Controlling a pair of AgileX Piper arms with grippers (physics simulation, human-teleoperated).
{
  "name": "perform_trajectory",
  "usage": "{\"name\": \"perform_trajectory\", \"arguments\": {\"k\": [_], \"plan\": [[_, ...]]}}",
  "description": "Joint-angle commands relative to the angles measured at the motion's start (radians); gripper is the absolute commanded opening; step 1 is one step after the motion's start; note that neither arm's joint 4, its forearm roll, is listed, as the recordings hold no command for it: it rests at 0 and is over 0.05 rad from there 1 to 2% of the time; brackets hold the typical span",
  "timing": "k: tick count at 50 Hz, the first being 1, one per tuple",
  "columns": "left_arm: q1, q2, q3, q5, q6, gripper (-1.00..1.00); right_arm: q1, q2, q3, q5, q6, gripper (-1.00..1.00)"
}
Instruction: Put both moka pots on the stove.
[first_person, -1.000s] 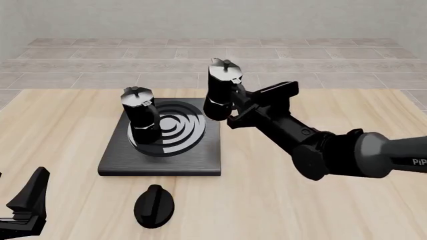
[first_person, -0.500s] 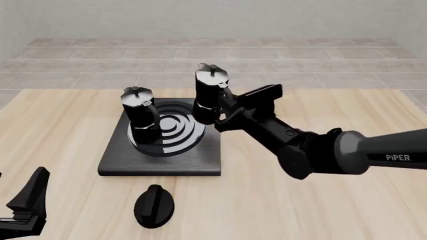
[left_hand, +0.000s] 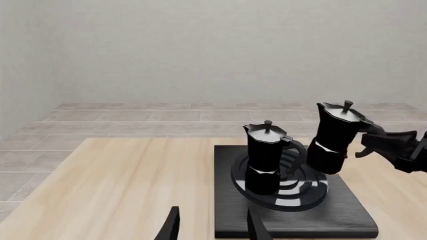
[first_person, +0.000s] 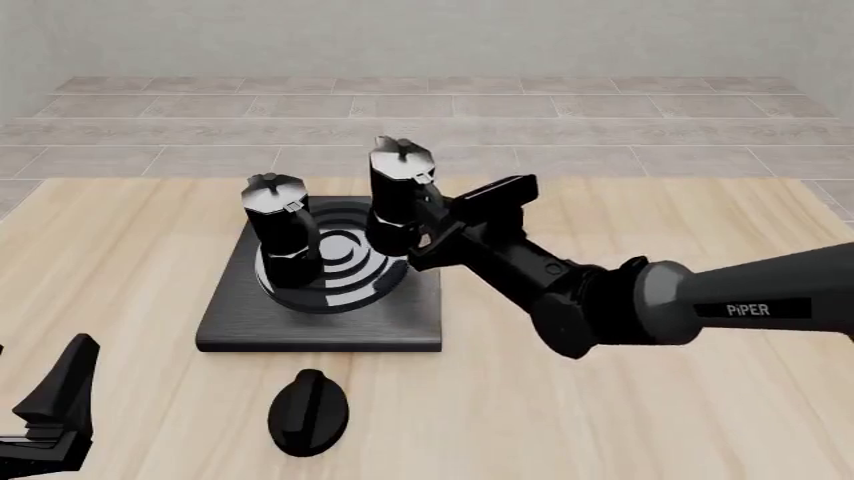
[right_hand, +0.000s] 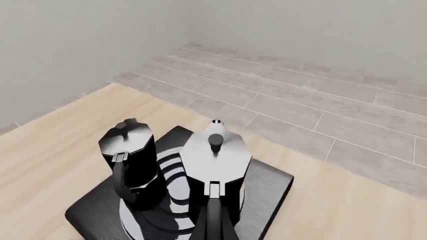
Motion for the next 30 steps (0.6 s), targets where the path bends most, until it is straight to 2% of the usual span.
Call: {"name": "perform_trajectory", "arguments": {"k": [1, 13, 30], "plan": [[0.000, 0.000, 0.000, 0.000, 0.000, 1.00, 0.018, 0.012, -0.039, -0.009, 0.004, -1.00], [0.000, 0.000, 0.000, 0.000, 0.000, 1.00, 0.029, 0.039, -0.053, -0.012, -0.012, -1.00], [0.000, 0.000, 0.000, 0.000, 0.000, 1.00, 0.043, 0.066, -0.063, -0.016, -0.001, -1.00]]}}
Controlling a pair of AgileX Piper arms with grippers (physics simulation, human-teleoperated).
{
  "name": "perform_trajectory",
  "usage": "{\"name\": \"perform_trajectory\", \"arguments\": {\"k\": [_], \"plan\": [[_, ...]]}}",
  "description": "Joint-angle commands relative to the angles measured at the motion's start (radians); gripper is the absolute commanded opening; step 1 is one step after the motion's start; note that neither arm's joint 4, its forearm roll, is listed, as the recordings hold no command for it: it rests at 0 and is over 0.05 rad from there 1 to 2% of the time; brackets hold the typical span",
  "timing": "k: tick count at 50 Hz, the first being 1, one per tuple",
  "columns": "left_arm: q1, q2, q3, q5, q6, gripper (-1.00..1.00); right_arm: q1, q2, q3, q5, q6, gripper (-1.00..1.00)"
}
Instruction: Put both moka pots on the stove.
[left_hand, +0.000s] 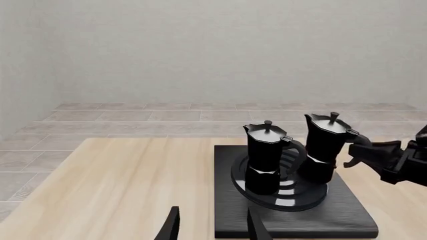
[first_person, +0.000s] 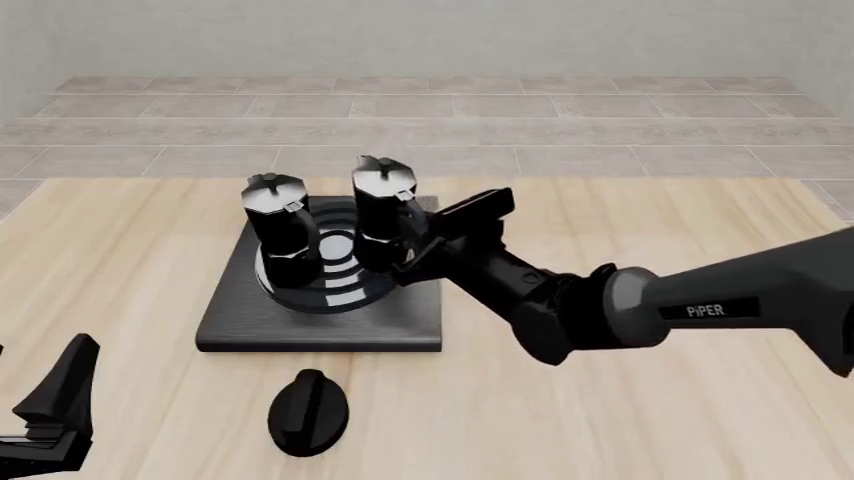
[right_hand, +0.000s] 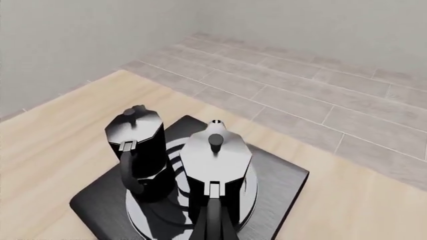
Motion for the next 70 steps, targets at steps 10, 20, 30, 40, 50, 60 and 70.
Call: {"name": "perform_trajectory", "arguments": {"k": [10, 20, 30, 40, 50, 60, 70], "plan": [[0.000, 0.000, 0.000, 0.000, 0.000, 1.00, 0.010, 0.015, -0.032, -0.015, 0.008, -1.00], [0.000, 0.000, 0.000, 0.000, 0.000, 1.00, 0.011, 0.020, -0.034, -0.007, 0.009, -1.00], [0.000, 0.000, 0.000, 0.000, 0.000, 1.00, 0.006, 0.029, -0.037, 0.004, 0.010, -1.00], [0.000, 0.000, 0.000, 0.000, 0.000, 1.00, 0.022, 0.027, -0.030, 0.011, 0.005, 1.00], [0.000, 0.000, 0.000, 0.000, 0.000, 1.00, 0.024, 0.012, -0.029, 0.034, -0.002, 1.00], [0.000, 0.000, 0.000, 0.000, 0.000, 1.00, 0.009, -0.004, -0.033, 0.072, 0.002, 1.00], [0.000, 0.000, 0.000, 0.000, 0.000, 1.00, 0.010, -0.039, -0.016, 0.102, -0.001, 1.00]]}}
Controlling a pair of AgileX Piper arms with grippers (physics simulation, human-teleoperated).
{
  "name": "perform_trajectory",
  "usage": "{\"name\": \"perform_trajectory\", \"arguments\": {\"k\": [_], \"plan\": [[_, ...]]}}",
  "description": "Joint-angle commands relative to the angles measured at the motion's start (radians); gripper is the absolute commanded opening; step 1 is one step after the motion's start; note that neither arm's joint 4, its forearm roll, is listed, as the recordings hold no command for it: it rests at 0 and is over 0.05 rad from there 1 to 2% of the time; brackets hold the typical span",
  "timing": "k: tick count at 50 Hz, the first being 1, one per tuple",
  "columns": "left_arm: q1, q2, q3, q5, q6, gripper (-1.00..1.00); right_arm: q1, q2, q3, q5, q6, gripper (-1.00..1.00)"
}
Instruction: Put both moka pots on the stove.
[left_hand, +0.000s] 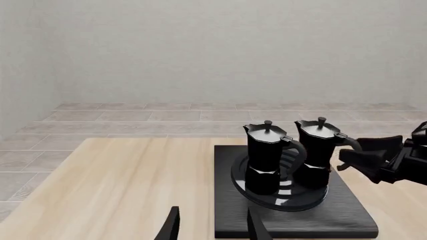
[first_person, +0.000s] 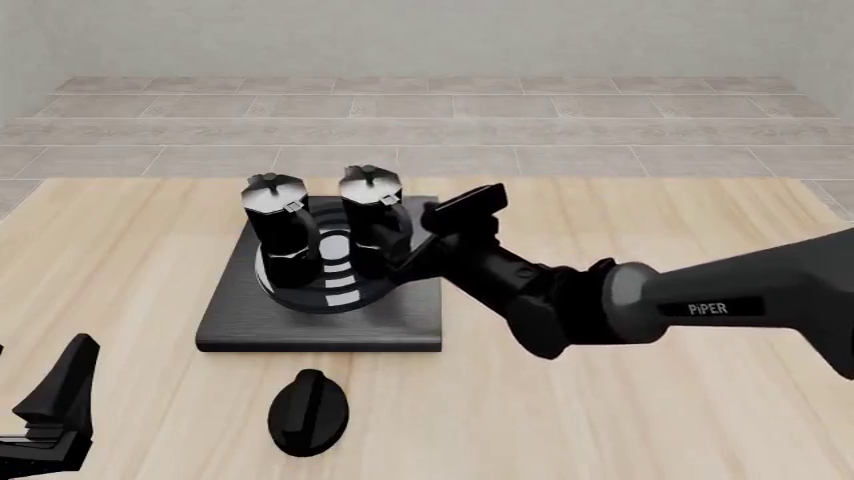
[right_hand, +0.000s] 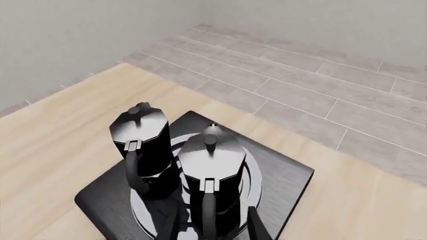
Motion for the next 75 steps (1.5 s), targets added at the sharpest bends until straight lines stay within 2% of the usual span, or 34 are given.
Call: {"name": "perform_trajectory", "arguments": {"k": [1, 75], "plan": [[0.000, 0.000, 0.000, 0.000, 0.000, 1.00, -0.004, -0.031, 0.013, 0.032, -0.001, 1.00], [0.000, 0.000, 0.000, 0.000, 0.000, 1.00, 0.023, -0.201, 0.082, 0.118, 0.020, 1.00]]}}
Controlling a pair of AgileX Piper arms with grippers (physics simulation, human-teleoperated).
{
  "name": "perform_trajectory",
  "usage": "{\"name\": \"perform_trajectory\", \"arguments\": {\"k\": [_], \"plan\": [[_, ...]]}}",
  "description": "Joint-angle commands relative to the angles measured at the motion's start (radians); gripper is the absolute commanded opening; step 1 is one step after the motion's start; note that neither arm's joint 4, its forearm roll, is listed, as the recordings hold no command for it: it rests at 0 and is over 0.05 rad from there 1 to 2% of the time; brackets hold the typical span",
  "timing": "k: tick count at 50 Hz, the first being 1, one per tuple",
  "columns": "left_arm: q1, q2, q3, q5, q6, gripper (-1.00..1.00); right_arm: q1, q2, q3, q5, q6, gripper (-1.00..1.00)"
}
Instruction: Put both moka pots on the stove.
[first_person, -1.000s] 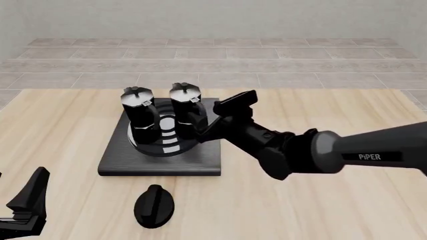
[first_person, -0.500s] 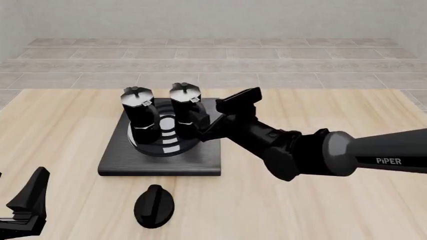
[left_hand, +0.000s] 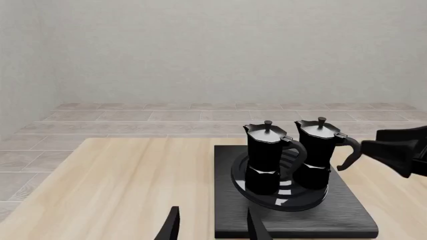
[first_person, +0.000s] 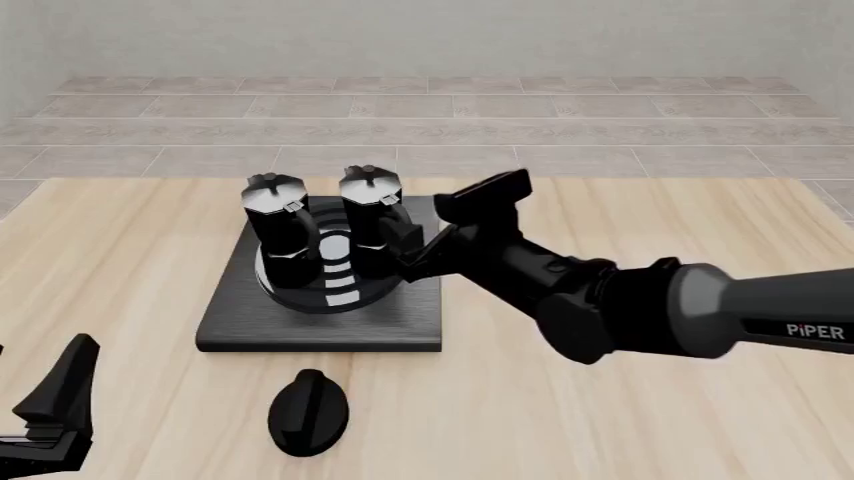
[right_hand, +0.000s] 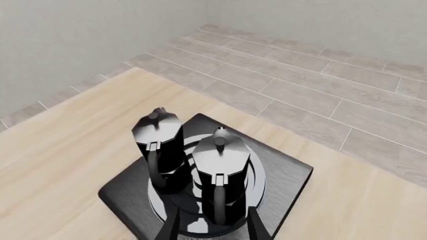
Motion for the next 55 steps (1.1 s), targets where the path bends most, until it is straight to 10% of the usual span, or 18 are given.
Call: {"name": "perform_trajectory", "arguments": {"k": [1, 55], "plan": [[0.000, 0.000, 0.000, 0.000, 0.000, 1.00, 0.006, -0.033, 0.007, 0.020, 0.003, 1.00], [0.000, 0.000, 0.000, 0.000, 0.000, 1.00, 0.015, -0.154, 0.030, 0.079, 0.026, 1.00]]}}
